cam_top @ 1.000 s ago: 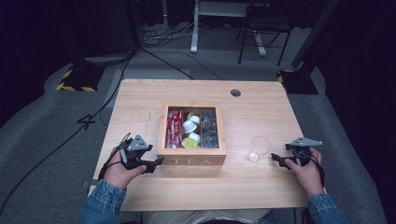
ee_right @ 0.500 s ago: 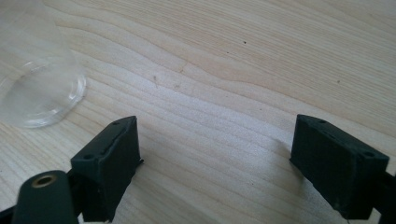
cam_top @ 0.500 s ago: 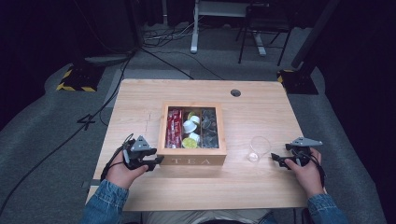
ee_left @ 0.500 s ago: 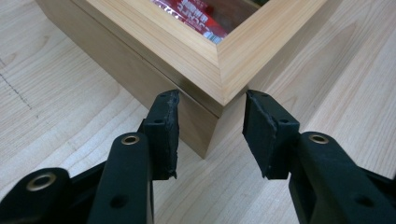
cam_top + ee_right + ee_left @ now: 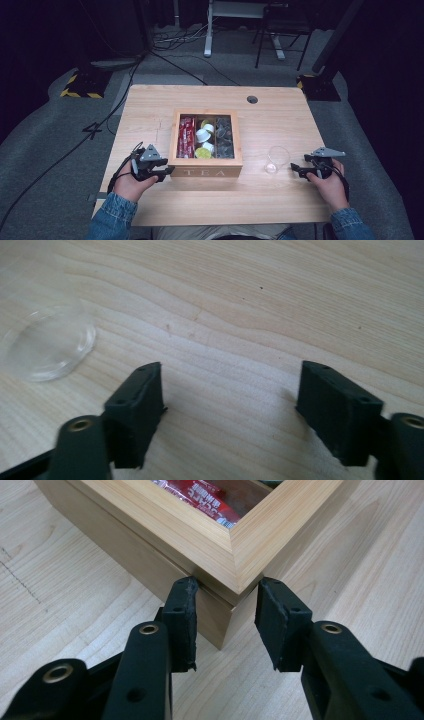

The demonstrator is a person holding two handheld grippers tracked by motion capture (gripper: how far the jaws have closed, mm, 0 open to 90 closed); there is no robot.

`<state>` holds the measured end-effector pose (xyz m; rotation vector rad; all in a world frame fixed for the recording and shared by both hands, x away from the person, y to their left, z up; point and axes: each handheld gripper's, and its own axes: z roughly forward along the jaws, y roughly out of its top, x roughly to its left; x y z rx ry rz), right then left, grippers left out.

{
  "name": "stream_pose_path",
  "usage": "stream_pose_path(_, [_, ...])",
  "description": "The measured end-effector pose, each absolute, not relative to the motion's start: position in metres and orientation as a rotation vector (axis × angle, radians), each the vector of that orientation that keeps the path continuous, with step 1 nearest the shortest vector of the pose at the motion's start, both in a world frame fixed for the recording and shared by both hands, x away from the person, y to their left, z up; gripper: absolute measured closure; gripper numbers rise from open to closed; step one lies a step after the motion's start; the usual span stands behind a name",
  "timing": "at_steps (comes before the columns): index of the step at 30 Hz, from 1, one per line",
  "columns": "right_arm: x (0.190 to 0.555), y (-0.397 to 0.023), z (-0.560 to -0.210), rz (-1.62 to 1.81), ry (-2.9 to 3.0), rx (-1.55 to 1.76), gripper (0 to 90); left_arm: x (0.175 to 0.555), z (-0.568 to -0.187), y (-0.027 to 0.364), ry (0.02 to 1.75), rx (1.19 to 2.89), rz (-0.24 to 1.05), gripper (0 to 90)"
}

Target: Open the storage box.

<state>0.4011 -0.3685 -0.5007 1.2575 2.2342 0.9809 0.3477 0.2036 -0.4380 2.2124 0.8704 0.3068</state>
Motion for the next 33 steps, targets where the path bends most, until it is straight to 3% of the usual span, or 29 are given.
stream_pose_path(12, [0.389, -0.362, -0.460, 0.968, 2.289, 1.220, 36.7, 0.350, -0.431, 0.204, 0.868, 2.217, 0.294, 61.6])
stream_pose_path(33, [0.390, -0.314, -0.380, 1.182, 2.316, 0.984, 31.7, 0.350, -0.410, 0.208, 0.834, 2.116, 0.401, 63.6])
